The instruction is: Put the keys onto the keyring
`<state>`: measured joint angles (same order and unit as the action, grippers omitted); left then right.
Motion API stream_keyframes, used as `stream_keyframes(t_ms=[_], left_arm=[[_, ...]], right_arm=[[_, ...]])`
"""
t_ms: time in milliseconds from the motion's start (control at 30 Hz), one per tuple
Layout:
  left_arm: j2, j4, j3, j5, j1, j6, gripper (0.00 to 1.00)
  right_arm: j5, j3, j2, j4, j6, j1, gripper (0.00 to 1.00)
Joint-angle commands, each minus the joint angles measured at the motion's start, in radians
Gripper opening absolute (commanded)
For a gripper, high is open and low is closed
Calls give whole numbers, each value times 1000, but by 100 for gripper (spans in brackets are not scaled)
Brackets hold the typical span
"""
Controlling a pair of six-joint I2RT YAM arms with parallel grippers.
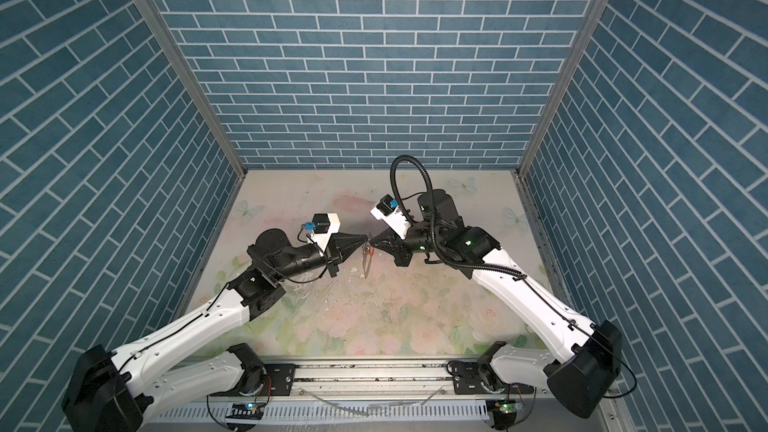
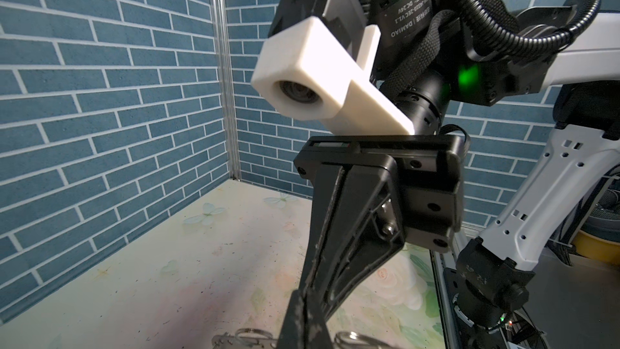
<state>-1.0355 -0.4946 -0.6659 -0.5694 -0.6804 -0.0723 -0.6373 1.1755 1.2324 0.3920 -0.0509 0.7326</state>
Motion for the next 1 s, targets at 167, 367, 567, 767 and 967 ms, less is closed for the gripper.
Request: stream_keyframes(t_ms=[167, 367, 567, 767, 967], left_arm=[[41, -124, 30, 46, 8, -23, 0], [58, -131, 37, 56, 14, -21, 0], [58, -125, 36, 57, 21, -18, 0], [54, -131, 36, 55, 22, -20, 0], [52, -144, 45, 61, 24, -23, 0]], right_arm=[[-105, -50, 18, -29, 14, 35, 0], [-118, -54, 16, -38, 22, 36, 0], [-123, -50, 13, -29, 17, 36, 2], [-125, -48, 15, -30, 16, 37, 0], [-118, -58, 12, -29, 22, 37, 5]])
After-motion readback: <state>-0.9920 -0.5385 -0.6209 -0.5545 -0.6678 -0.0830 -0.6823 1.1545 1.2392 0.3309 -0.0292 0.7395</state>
